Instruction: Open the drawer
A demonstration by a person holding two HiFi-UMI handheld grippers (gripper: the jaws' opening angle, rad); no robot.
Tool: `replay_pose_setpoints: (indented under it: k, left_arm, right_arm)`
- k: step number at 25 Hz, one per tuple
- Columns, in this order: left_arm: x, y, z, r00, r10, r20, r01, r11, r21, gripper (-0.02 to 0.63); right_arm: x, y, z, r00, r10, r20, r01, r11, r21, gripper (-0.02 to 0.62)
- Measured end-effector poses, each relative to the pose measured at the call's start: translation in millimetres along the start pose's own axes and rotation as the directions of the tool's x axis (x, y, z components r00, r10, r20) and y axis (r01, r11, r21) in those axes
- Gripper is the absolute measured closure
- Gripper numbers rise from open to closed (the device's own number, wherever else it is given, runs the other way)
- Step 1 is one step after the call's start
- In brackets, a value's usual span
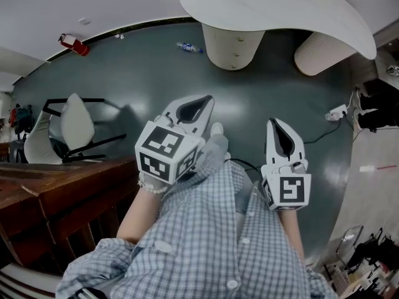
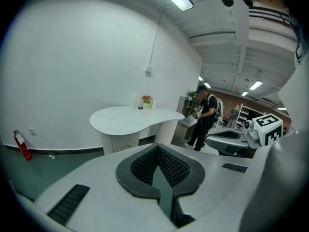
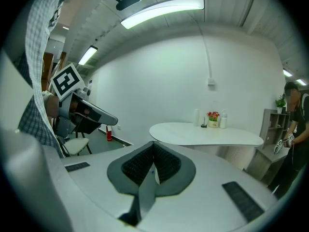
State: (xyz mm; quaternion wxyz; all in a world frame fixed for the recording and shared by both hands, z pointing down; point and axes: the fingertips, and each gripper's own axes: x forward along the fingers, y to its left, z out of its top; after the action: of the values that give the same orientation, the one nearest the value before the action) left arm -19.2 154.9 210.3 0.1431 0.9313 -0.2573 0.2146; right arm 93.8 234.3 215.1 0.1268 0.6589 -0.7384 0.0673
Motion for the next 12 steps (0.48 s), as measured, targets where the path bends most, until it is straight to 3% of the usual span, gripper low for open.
replay_pose_setpoints:
  k: [12]
  left_arm:
    - [71, 33, 38, 0.998, -0.060, -0.013, 0.060, 0.998, 0.003, 0.609]
  right_arm:
    - [62, -33, 17, 1.000, 0.010, -0.006, -0.010, 0.999, -0.040, 0.587]
